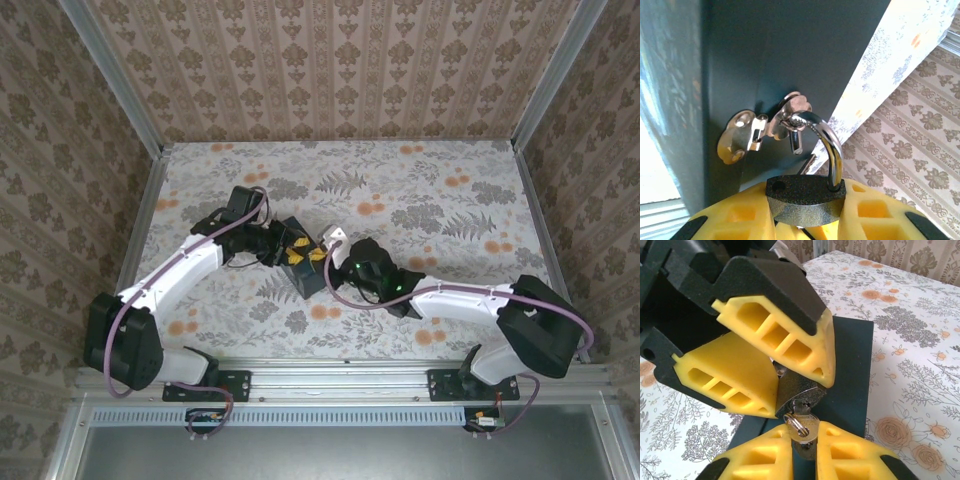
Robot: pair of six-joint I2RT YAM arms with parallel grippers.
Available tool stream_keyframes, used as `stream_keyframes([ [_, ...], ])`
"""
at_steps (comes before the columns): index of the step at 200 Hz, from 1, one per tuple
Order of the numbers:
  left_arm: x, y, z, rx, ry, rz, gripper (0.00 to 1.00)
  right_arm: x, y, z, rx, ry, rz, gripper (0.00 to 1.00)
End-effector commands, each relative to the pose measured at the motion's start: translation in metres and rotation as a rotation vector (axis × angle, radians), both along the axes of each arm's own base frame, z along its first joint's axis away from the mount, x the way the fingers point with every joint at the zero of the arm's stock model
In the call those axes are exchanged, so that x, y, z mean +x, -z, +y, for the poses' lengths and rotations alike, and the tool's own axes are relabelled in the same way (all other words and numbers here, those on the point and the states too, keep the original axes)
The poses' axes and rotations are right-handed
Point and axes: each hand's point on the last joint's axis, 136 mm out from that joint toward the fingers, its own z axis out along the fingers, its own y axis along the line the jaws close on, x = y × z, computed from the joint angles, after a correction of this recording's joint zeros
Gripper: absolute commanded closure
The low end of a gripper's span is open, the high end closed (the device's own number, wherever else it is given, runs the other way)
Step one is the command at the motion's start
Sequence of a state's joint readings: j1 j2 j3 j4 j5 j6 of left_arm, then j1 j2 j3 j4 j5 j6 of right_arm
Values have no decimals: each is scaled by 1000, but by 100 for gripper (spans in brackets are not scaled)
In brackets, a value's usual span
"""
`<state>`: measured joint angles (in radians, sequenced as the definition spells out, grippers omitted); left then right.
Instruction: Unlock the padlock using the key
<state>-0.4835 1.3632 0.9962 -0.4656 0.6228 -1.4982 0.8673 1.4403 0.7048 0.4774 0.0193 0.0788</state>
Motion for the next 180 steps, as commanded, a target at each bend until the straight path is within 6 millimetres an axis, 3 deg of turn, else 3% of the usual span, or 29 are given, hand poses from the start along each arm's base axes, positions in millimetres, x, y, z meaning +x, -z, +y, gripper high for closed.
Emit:
stream_keyframes([
  [1,-3,-11,1,-21,6,-22,100,9,-14,-10,-11,3,-30,90],
  [26,0,-11,-1,-23,9,-31,100,10,-12,-2,-16,-25,11,89],
  [61,-2,-1,2,-20,48,-29,100,6,-9,-1,-51,-77,67,73],
  [95,-3,6,0,-42,59,-41,83,14,-15,-15,-42,-66,127,70],
  [123,10,-6,7,-77,47,-92,65,21,-29,-16,-6,-68,158,67],
  [160,15,-25,13,-104,46,-150,43,20,-42,-2,15,-125,205,64],
  [180,16,-32,19,-117,37,-169,40,19,-45,7,27,-160,247,63],
])
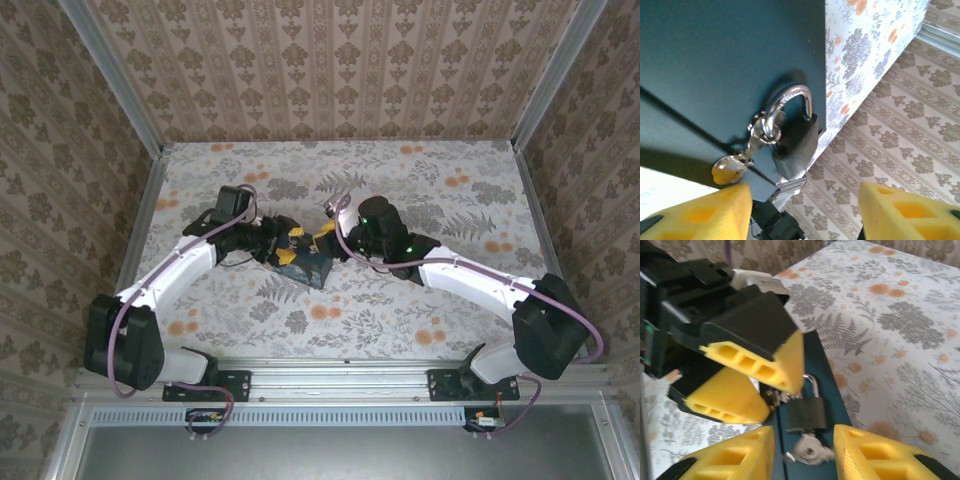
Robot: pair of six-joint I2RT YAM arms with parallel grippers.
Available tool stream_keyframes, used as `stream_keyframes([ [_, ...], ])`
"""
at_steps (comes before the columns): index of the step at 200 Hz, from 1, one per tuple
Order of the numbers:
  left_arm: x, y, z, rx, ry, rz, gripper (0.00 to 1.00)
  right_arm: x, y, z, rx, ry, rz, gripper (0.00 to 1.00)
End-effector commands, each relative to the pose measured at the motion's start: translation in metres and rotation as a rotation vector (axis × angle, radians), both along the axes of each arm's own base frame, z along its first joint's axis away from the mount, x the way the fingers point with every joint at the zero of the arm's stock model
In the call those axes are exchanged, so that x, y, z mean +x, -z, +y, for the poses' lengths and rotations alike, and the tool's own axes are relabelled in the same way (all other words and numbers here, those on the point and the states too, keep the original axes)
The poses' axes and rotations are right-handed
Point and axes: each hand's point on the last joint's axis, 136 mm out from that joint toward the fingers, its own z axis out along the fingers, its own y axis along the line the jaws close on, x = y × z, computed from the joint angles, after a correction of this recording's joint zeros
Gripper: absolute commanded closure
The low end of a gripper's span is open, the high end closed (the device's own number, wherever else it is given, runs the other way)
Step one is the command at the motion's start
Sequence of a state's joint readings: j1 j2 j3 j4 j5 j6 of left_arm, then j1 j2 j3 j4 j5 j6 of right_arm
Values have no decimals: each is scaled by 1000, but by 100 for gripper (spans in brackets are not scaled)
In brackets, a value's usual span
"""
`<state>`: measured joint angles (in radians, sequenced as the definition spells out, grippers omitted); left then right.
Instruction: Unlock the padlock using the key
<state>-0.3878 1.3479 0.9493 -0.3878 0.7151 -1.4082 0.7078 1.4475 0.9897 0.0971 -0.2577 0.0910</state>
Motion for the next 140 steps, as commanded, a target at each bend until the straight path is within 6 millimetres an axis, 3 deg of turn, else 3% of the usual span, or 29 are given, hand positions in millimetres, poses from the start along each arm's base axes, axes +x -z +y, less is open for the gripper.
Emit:
stream_keyframes([
  [1,2,-28,4,-50,19,-92,40,-8,0,14,18,-68,95,63],
  [41,5,-24,38,65,0,-159,41,-5,15,23,-53,-108,154,58],
  [62,11,-15,63,228,10,-232,41,-6,22,26,-140,-171,45,49],
  [91,17,-7,92,439,48,-321,41,-1,32,23,-284,-256,-102,46],
  [140,45,1,106,516,95,-402,41,5,57,31,-413,-380,-166,47],
])
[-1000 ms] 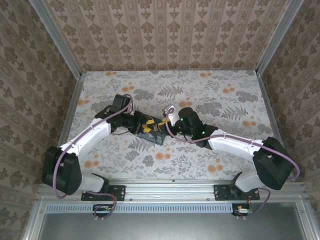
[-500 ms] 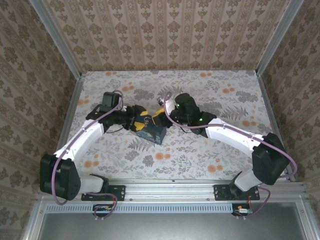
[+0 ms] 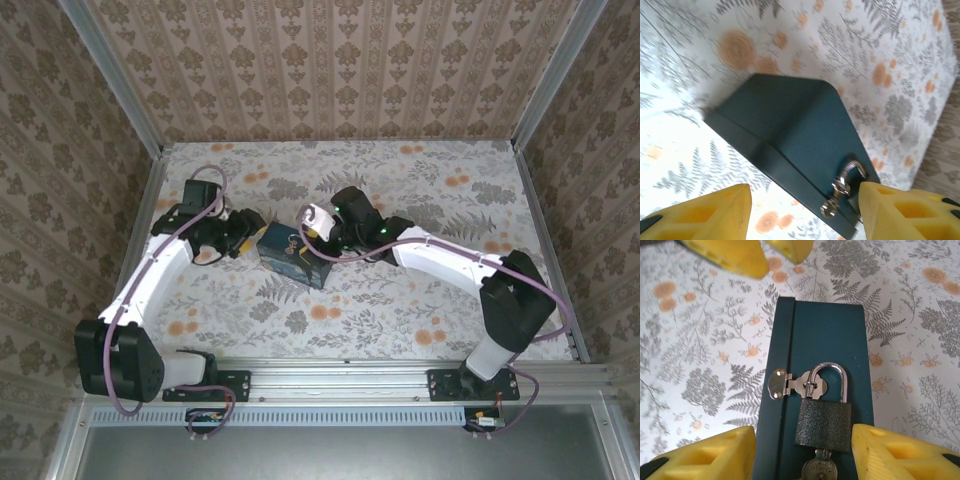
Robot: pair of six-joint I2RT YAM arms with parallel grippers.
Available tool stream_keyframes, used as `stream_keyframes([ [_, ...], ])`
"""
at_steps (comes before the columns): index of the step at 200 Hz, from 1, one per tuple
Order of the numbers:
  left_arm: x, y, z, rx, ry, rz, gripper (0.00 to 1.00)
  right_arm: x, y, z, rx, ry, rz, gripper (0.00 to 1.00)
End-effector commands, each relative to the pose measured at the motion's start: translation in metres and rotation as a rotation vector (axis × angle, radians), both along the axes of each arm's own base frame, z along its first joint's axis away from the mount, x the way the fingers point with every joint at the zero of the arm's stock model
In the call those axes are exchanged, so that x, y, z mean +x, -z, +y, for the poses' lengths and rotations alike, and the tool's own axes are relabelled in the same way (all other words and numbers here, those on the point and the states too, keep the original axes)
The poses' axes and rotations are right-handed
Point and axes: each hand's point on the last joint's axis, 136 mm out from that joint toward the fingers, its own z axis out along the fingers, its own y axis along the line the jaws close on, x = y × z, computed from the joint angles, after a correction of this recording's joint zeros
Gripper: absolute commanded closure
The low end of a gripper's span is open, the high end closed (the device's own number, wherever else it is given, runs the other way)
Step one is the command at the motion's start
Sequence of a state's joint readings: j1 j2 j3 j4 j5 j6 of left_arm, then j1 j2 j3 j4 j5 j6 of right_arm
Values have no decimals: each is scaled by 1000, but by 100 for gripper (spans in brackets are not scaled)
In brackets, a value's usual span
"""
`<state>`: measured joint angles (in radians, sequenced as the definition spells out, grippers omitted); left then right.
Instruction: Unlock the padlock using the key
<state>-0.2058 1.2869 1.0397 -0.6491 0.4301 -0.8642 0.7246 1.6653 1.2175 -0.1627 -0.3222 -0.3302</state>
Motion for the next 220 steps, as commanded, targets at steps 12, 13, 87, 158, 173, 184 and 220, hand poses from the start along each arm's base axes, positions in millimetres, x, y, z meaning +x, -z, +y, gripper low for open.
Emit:
stream_keyframes([
  [12,18,0,7,112,91,-71,42,3,18,3,-119,-102,-58,46],
  [13,19,1,7,113,92,-71,42,4,18,3,-120,-101,-57,46],
  [87,28,27,1,150,219,-62,45,6,36,12,-131,-111,7,67],
  [158,24,43,-3,131,252,-46,48,8,7,14,71,-38,241,80],
  [173,24,44,-4,122,249,-45,48,6,1,16,113,-19,308,80],
  [184,24,45,-4,115,246,-43,48,3,0,18,130,-12,350,81],
  [220,22,49,-9,74,247,-32,49,5,3,21,168,49,444,78],
])
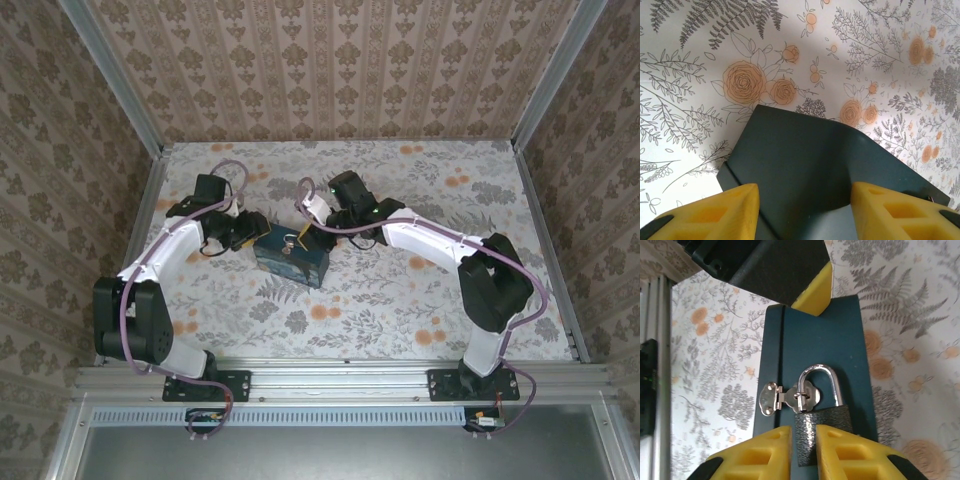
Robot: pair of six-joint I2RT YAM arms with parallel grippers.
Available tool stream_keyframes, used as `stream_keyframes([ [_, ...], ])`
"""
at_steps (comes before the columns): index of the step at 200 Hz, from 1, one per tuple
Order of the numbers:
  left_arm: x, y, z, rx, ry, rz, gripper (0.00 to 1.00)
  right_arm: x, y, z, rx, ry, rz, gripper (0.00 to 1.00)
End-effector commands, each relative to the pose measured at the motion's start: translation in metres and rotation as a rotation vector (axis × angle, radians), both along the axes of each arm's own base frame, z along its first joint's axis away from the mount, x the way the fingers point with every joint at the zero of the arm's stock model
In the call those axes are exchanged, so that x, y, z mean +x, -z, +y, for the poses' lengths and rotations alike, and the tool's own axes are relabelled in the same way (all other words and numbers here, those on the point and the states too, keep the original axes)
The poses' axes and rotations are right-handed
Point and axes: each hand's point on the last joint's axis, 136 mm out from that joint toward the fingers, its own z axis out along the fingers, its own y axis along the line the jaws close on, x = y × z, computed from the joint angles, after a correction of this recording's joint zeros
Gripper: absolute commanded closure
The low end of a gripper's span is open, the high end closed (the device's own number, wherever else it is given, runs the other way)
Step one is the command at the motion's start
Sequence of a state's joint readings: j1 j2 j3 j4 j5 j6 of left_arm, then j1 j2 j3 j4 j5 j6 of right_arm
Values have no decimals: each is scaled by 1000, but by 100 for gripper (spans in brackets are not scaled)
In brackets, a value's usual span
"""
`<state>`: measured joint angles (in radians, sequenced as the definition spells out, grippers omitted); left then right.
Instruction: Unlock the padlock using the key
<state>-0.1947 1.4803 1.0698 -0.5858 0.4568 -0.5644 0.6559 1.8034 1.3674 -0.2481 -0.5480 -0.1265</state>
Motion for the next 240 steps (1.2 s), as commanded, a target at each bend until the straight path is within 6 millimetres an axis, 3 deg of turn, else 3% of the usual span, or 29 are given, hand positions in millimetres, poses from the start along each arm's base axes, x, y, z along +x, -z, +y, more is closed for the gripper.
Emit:
stream_keyframes([
  [1,-4,7,-3,-31,11,25,49,-8,-2,8,46,22,141,77],
  [16,-3,5,-3,-34,9,20,49,-8,-1,4,36,28,102,62],
  [56,0,-2,-5,-40,21,3,49,0,0,-11,-77,-4,-68,52],
  [96,2,-3,-6,-45,23,3,49,6,-2,-11,-131,-97,-191,47],
  [132,3,-5,-7,-50,27,-2,49,6,-16,-11,-105,-206,-316,43],
  [170,3,-2,-10,-58,44,9,51,5,-9,-10,-76,-369,-402,41],
  [240,6,-2,-11,-62,56,19,51,3,3,-14,-63,-525,-308,41],
])
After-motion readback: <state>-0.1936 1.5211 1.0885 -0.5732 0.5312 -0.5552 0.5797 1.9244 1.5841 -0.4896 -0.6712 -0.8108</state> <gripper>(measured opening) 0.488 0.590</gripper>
